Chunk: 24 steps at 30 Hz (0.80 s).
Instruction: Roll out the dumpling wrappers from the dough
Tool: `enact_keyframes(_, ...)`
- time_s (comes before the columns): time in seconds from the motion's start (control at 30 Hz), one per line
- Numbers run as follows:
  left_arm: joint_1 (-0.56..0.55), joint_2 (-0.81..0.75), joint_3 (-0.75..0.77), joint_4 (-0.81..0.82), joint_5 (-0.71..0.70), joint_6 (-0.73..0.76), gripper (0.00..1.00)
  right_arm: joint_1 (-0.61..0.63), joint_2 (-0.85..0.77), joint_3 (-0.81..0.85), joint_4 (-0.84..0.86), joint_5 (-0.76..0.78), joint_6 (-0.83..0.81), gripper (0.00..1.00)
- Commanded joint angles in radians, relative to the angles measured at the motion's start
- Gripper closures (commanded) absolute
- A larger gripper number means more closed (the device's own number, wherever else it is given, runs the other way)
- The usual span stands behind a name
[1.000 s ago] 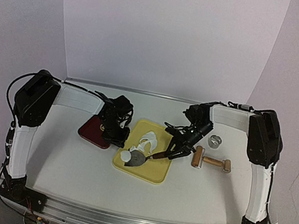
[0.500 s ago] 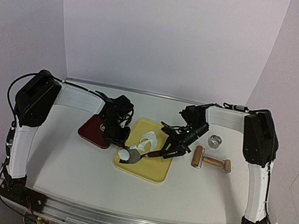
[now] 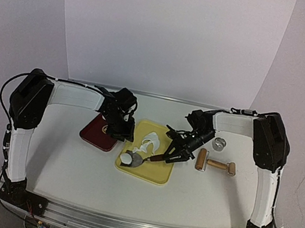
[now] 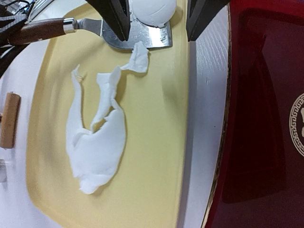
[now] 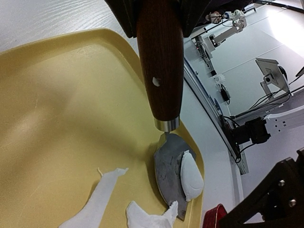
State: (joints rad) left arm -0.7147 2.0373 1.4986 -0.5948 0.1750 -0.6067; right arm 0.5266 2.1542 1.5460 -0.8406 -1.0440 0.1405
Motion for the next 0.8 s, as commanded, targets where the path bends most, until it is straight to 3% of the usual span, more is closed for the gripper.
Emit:
enact_keyframes(0.0,0.004,-0.125,0.036,-0.005,-0.022,-0.024,0.55,0.004,-0.104,-0.040,0.053,-0.084,0.031,1.00)
enact_keyframes(0.47,0.117,-0.289,0.043,-0.080,-0.057,-0.021,0.32,0.004,-0.210,-0.036,0.057,-0.080,0.075,1.00)
enact_keyframes(0.67,0.181,-0.349,0.082,-0.131,-0.075,0.007,0.08,0.008,-0.227,0.060,0.060,0.001,0.155,1.00)
enact_keyframes(0.77,0.230,-0.394,0.072,-0.141,-0.074,-0.010,0.01,0.025,-0.211,0.118,0.068,0.051,0.190,1.00)
